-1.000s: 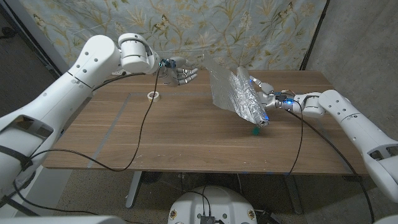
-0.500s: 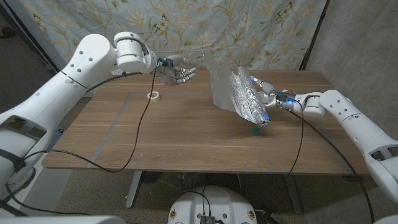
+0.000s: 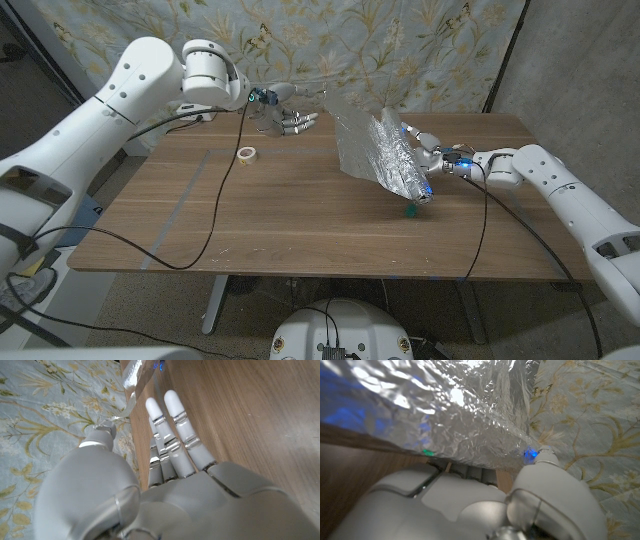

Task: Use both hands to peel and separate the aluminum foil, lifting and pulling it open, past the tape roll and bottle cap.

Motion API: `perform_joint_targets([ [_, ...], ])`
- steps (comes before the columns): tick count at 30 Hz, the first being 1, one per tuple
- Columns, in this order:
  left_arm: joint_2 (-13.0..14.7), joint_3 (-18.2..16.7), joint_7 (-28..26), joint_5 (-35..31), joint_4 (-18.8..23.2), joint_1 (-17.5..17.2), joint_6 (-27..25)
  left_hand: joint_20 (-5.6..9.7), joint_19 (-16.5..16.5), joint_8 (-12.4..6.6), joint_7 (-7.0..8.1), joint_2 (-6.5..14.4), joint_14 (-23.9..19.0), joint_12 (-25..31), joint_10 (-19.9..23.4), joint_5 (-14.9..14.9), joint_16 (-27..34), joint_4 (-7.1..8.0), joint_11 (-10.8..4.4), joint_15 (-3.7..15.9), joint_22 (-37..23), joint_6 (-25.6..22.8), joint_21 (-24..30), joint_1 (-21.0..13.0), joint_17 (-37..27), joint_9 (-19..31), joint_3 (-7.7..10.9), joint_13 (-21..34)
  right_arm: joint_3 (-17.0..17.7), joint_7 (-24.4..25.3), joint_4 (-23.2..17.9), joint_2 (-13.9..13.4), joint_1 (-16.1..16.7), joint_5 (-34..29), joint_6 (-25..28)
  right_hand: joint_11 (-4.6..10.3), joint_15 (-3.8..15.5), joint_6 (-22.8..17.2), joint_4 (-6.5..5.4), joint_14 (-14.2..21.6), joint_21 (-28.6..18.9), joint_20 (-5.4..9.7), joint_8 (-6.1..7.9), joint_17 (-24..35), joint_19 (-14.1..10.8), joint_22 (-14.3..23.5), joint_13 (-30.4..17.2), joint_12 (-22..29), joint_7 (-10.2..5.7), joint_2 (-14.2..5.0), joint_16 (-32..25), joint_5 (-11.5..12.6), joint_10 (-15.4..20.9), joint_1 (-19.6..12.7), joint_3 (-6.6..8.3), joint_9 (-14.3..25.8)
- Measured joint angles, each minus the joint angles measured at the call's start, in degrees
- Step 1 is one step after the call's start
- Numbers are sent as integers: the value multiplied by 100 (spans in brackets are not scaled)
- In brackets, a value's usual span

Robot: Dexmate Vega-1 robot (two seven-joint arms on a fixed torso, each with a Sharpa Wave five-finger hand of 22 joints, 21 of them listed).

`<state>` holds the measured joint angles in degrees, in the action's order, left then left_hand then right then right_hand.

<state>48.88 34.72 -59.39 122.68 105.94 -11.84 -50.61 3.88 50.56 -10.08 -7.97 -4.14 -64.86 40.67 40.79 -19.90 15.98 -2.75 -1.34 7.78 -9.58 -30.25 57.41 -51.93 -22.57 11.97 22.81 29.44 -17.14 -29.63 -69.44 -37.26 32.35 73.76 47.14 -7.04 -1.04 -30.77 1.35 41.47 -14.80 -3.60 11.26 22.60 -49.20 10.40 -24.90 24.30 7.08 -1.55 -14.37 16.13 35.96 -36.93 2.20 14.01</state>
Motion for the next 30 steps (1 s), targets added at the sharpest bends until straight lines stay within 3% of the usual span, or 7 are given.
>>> perform_joint_targets([
  [7,-32,174,-37,88,-136,224,-281,-31,-31,0,-16,-9,30,-21,-124,23,0,0,21,-31,0,117,-43,9,6,-26,0,19,-36,-49,0,2,-7,-38,-34,0,0,21,30,0,0,0,0,0,0,0,0,0,-21,0,0,0,0,0,-30,-18],
  [10,-171,438,-43,90,-398,520,-407,-31,-31,0,-12,-9,62,-21,-133,44,0,0,11,-63,0,132,-64,8,5,-26,1,19,-41,-99,-19,1,1,-65,-74,0,0,21,30,0,0,0,0,0,0,0,0,0,-21,0,30,22,0,0,-30,-18],
  [16,-314,614,-27,61,-626,715,-609,-31,-31,0,-3,-8,61,-42,-134,44,0,-42,11,-62,-1,147,-85,8,5,-26,11,45,-44,-119,-66,-8,40,-75,-97,0,0,21,14,0,45,1,0,0,1,0,0,-41,-21,0,41,22,0,0,-47,-24],
  [30,-1064,1136,283,-366,-1626,1304,-1209,-51,-52,0,-13,49,132,-64,-225,84,0,-146,21,-71,-1,276,-158,-50,2,-54,84,94,-18,-154,-150,-36,122,-62,-204,-30,-31,21,14,-31,45,1,0,0,1,0,-26,-41,-20,0,63,22,-32,0,-46,-45],
])
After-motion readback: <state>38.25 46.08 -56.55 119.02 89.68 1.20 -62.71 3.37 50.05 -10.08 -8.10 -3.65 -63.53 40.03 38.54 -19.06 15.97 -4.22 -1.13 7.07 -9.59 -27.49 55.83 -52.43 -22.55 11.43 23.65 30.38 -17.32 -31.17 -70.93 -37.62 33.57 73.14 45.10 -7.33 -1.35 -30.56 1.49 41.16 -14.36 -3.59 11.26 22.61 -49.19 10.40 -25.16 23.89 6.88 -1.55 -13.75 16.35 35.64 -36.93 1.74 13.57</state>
